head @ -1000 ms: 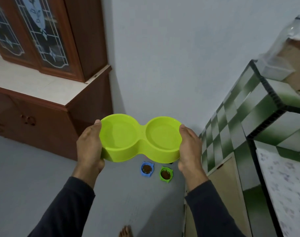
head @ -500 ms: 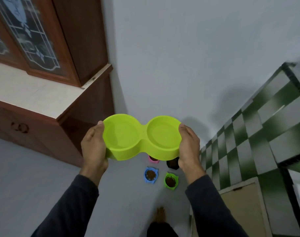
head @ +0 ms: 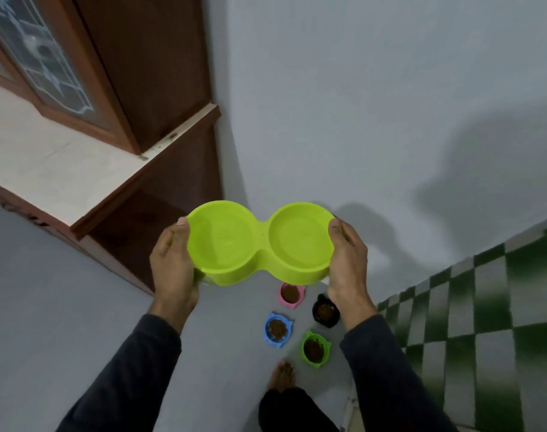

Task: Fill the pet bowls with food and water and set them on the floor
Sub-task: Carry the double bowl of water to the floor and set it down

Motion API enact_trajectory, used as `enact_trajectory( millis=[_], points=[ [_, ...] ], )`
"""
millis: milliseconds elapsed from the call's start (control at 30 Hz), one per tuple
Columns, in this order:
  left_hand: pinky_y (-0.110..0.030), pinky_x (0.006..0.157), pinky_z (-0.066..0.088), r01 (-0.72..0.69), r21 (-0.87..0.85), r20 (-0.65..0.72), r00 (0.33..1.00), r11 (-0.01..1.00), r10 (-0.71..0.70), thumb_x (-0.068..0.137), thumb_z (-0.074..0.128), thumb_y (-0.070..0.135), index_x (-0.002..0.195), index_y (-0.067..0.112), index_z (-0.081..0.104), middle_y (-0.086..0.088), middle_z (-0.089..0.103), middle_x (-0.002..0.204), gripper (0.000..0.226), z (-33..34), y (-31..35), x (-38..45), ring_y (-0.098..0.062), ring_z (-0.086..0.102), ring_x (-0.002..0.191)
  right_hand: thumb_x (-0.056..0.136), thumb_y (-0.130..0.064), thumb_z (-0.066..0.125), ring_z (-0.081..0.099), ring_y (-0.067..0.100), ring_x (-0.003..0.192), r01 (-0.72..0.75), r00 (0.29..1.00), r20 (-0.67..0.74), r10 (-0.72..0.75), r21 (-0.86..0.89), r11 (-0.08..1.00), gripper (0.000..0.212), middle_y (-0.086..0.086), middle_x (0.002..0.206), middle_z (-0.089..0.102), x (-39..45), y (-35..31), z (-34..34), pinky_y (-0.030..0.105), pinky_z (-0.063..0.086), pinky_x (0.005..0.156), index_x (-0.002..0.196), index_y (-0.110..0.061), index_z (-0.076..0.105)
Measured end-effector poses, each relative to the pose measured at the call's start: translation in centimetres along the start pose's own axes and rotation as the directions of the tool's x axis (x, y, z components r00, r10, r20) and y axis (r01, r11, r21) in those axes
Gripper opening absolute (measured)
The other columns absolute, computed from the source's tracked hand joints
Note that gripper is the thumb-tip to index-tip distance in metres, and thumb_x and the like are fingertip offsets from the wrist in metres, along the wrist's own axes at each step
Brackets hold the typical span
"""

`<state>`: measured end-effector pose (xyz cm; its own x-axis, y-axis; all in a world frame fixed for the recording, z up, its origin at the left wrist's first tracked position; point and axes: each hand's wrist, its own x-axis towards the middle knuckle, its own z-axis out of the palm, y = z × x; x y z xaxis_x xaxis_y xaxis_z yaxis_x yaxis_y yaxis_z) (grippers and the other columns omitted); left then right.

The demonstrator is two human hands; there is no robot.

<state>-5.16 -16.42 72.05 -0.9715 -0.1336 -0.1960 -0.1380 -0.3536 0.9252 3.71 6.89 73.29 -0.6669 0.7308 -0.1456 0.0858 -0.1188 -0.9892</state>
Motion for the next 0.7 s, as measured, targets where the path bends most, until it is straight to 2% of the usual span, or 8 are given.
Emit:
enact_trajectory(
  millis=[67,233,333,467,600,700],
  points=[
    [-0.028,0.074,0.056,0.001,-0.006,-0.015,1.000,1.000,-0.001,0.103,0.063,0.031,0.091,0.022,0.075,0.004,0.073,0.090,0.019,1.1,-0.9,0.8,-0.007,0.065,0.082,0.101,-0.032,0.060,0.064,-0.004,0.100,-0.014,1.000,0.023,0.014,0.007,1.000,0.017,-0.022,0.105,0.073,2.2,0.5,0.1,0.022,0.048,0.083,0.097,-0.041,0.075],
    [-0.046,0.087,0.053,0.055,0.027,-0.052,0.997,0.998,-0.053,0.105,0.057,0.032,0.103,0.026,0.073,-0.001,0.071,0.105,0.017,2.6,-3.4,2.5,-0.020,0.065,0.099,0.101,-0.027,0.060,0.063,-0.011,0.093,-0.013,0.998,0.068,0.013,-0.010,1.000,0.016,-0.026,0.100,0.073,6.9,2.0,0.8,0.011,0.047,0.076,0.100,-0.036,0.073],
    [-0.053,0.085,0.047,0.102,0.056,-0.082,0.992,0.993,-0.098,0.105,0.055,0.033,0.103,0.029,0.072,0.000,0.069,0.108,0.017,2.8,-4.9,3.7,-0.029,0.061,0.106,0.101,-0.024,0.060,0.063,-0.008,0.095,-0.043,0.995,0.093,0.043,-0.005,0.999,0.016,-0.023,0.100,0.073,9.2,3.5,1.6,0.019,0.048,0.084,0.105,-0.031,0.073],
    [-0.050,0.086,0.045,0.143,0.085,-0.129,0.983,0.986,-0.132,0.104,0.055,0.032,0.094,0.032,0.070,-0.001,0.064,0.104,0.017,3.0,-7.1,5.8,-0.028,0.058,0.105,0.101,-0.024,0.060,0.064,-0.003,0.099,-0.068,0.990,0.124,0.070,-0.021,0.997,0.017,-0.018,0.105,0.074,11.7,5.9,2.7,0.025,0.048,0.088,0.109,-0.028,0.074],
    [-0.044,0.089,0.043,0.176,0.170,-0.166,0.975,0.970,-0.148,0.094,0.059,0.045,0.079,0.036,0.063,0.003,0.055,0.100,0.018,2.7,-10.1,8.6,-0.021,0.052,0.102,0.097,-0.033,0.060,0.063,0.002,0.106,-0.083,0.981,0.174,0.091,-0.052,0.995,0.019,-0.016,0.112,0.073,14.2,9.3,3.9,0.028,0.049,0.092,0.110,-0.032,0.074],
    [-0.042,0.085,0.039,0.160,0.235,-0.161,0.979,0.959,-0.124,0.099,0.056,0.048,0.080,0.032,0.057,0.001,0.047,0.097,0.025,1.7,-13.4,10.9,-0.020,0.045,0.096,0.092,-0.037,0.060,0.063,0.010,0.113,-0.086,0.979,0.179,0.097,-0.066,0.994,0.027,-0.009,0.118,0.072,16.3,12.6,5.0,0.029,0.047,0.094,0.114,-0.028,0.073]
  ],
)
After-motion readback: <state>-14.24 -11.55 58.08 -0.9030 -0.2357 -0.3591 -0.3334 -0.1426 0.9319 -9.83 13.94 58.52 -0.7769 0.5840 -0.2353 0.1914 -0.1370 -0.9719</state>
